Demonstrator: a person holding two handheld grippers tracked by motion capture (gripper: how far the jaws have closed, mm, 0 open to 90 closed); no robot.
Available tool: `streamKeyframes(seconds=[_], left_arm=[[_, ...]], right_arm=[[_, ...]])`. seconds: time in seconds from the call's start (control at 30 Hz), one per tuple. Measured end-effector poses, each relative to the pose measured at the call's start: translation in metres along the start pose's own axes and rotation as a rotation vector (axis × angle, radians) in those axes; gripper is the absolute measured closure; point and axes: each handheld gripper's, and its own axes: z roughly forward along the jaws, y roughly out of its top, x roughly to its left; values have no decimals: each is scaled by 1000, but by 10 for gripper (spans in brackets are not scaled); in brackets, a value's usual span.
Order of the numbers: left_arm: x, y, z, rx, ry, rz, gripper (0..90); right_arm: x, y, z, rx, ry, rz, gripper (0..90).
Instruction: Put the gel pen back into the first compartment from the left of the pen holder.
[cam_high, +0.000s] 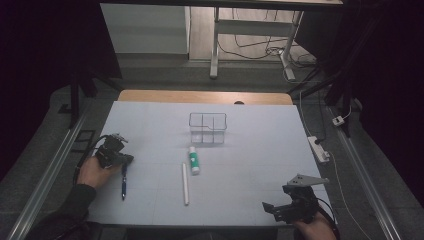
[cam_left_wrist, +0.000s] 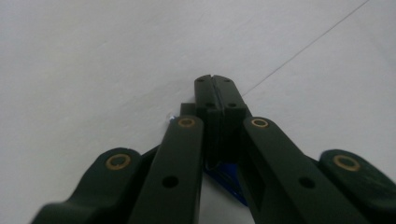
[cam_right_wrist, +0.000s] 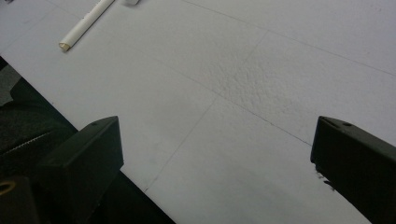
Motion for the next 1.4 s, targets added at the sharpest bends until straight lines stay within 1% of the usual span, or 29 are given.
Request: streamKeyframes(seconds=[0.03,0.07,0.1,0.17,0.23,0.37,0.57,0.67,0.83,1.0,1.1,1.23,1.4], left_arm=[[0,0,-1,6,10,0,893],[0,-1,-2,14,34,2,893],[1,-2,-3,20,46,5,893],[3,-6,-5,21,52,-8,893],[5,-9,-7,31,57,-9,893],[7,-19,-12,46,57,-26,893],[7,-33,-20,80,77,-32,893],[7,-42,-25,91,77,-37,893],[7,-63,-34,90,59,-65,893],[3,-81,-42,89,27,-76,892],[-4,-88,-45,96,12,-71,892],[-10,-95,-49,111,5,-72,893],[-19,-103,-52,124,-25,-67,892]], right_arm=[[0,0,0,1,-2,-3,20],[0,0,0,0,-3,-5,20],[0,0,0,0,-3,-6,20],[0,0,0,0,-3,-5,20],[0,0,0,0,-1,-4,20],[0,0,0,-2,1,-2,20],[0,0,0,0,0,-4,20],[0,0,0,1,0,-4,20],[0,0,0,2,2,-5,20],[1,0,0,5,1,-8,20],[1,0,0,8,0,-10,21],[1,0,1,10,0,-9,21],[1,0,1,11,-2,-12,21]])
